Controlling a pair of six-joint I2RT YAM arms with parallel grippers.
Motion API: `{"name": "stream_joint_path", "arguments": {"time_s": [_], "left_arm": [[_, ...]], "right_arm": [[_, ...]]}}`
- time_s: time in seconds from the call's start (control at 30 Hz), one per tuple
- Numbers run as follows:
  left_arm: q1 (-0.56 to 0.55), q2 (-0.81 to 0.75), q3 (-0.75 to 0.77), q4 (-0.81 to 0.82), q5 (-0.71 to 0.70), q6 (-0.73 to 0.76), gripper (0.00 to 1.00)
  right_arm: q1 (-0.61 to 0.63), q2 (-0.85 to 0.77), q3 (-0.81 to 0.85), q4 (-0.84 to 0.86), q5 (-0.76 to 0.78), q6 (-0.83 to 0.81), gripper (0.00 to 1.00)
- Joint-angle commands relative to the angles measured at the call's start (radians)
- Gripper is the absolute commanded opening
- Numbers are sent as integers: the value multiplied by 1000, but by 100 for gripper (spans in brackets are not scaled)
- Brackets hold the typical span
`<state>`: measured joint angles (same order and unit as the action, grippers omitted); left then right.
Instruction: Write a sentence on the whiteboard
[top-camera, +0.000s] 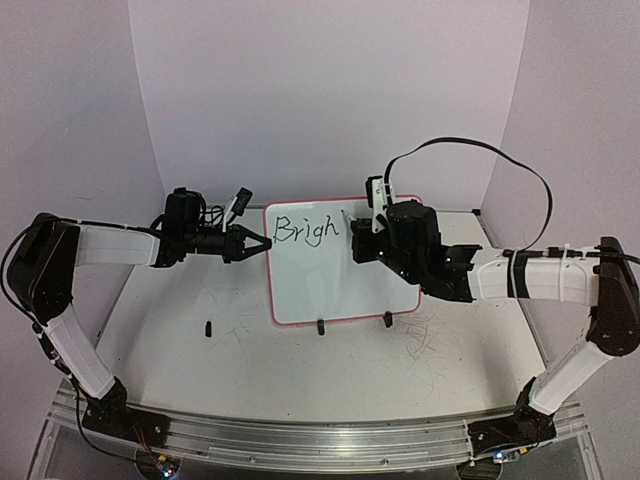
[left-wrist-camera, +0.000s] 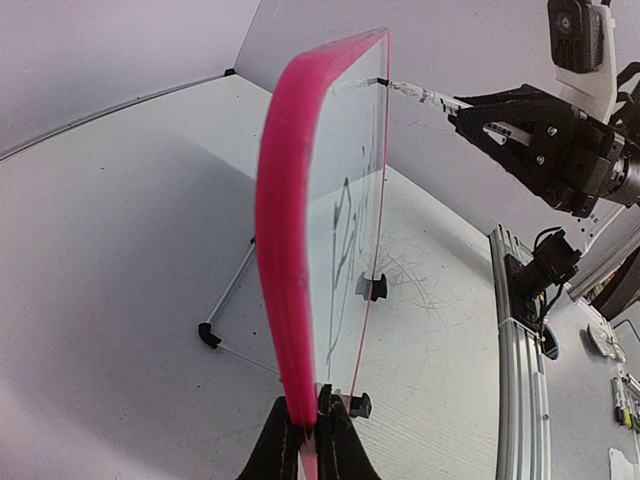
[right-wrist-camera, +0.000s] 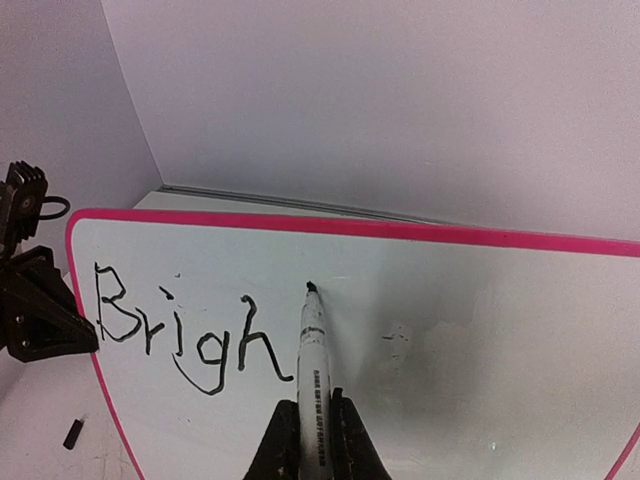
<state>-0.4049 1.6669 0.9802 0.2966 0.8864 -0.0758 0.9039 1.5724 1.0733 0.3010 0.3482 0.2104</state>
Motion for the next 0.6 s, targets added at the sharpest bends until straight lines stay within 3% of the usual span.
{"name": "stream_joint_path", "arguments": {"time_s": [0.0,0.57], "left_arm": [[4,-44,9,72,-19,51,0],[4,-48,9,71,-18,51,0]], "right_arm": [[2,6,29,-14,26,9,0],[7,-6,-38,-49,-6,73,0]]}}
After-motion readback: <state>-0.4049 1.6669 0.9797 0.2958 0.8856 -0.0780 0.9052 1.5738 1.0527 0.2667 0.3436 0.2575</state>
